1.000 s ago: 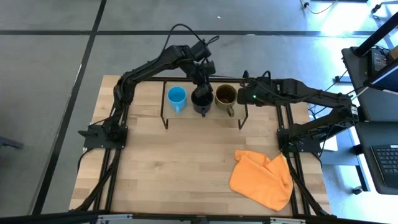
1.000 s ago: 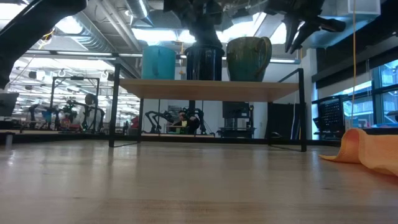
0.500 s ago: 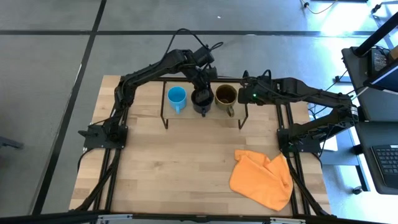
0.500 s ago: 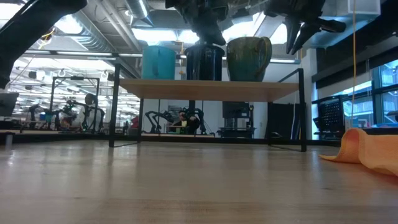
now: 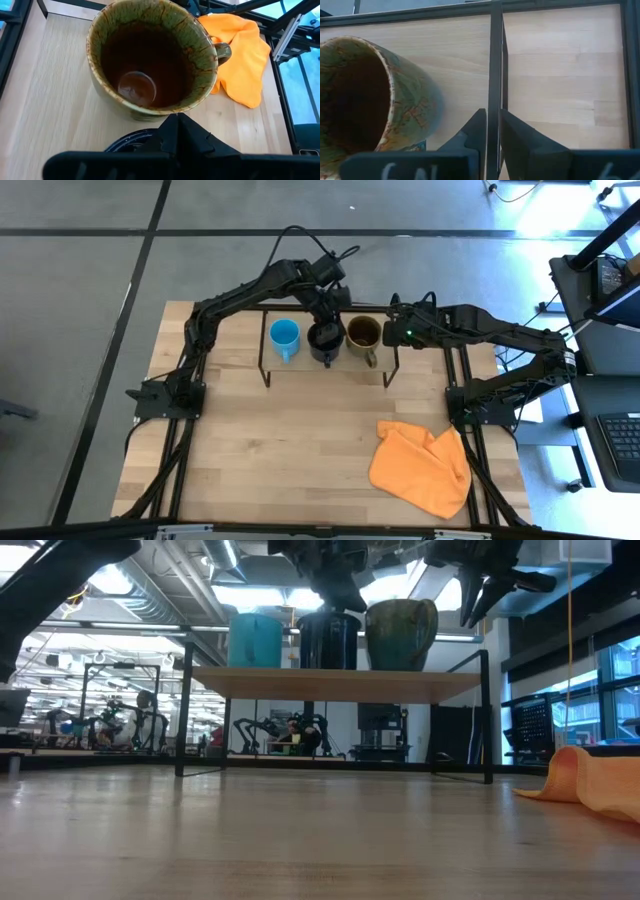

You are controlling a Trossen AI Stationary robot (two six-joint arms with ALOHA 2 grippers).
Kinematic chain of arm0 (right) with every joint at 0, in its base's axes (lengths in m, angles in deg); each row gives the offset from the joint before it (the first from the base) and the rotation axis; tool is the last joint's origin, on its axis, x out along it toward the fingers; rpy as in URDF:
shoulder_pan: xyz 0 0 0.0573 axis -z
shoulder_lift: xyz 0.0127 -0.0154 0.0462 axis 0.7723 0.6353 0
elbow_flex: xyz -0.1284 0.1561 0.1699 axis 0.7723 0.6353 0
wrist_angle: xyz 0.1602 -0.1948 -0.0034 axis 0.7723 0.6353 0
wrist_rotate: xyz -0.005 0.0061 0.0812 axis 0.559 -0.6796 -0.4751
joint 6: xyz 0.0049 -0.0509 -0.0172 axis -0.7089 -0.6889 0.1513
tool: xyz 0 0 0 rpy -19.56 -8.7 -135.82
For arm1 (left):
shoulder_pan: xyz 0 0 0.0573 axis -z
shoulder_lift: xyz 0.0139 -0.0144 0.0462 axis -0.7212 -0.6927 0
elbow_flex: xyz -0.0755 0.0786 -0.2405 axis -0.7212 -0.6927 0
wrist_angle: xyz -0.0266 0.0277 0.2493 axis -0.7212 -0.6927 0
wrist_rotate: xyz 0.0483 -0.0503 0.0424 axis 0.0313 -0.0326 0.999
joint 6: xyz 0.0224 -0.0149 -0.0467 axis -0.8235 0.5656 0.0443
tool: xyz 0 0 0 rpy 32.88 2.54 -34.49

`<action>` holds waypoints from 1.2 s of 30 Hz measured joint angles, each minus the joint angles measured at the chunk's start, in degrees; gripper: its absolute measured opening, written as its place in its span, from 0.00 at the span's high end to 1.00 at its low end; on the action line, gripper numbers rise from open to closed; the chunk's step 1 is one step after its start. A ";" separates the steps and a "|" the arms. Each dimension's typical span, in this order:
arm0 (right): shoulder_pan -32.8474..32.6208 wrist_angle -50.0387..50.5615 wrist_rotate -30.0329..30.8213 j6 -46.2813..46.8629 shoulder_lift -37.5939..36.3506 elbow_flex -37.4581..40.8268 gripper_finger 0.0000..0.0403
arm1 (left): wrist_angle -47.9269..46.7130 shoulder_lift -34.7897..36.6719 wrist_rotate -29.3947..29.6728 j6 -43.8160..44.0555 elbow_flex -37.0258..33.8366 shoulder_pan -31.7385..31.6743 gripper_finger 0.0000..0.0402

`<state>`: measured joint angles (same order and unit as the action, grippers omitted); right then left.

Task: Stack small to large cups/mugs on shelf
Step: Put the brown mug on the shelf

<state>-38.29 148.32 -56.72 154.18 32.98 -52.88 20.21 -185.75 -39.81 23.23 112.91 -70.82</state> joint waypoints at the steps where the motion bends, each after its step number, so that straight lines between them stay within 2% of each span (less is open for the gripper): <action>1: 0.00 0.00 0.00 0.00 0.00 0.00 0.87 | 0.22 -0.07 -0.22 0.00 0.00 0.00 0.99; 19: 0.00 -0.02 -0.01 0.02 0.02 0.00 0.87 | 2.98 -0.15 -0.45 0.16 -0.07 0.09 0.99; 23: 0.00 -0.02 -0.02 0.02 0.02 0.00 0.87 | 3.93 -0.15 -2.01 1.16 -0.07 0.09 0.99; 36: 0.00 -0.02 -0.02 -0.17 0.02 0.02 0.87 | -2.92 -0.19 4.54 -0.88 -0.07 -2.39 0.99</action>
<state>-38.29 148.30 -56.74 154.01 33.00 -52.85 17.29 -185.94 -35.27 22.35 112.84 -73.20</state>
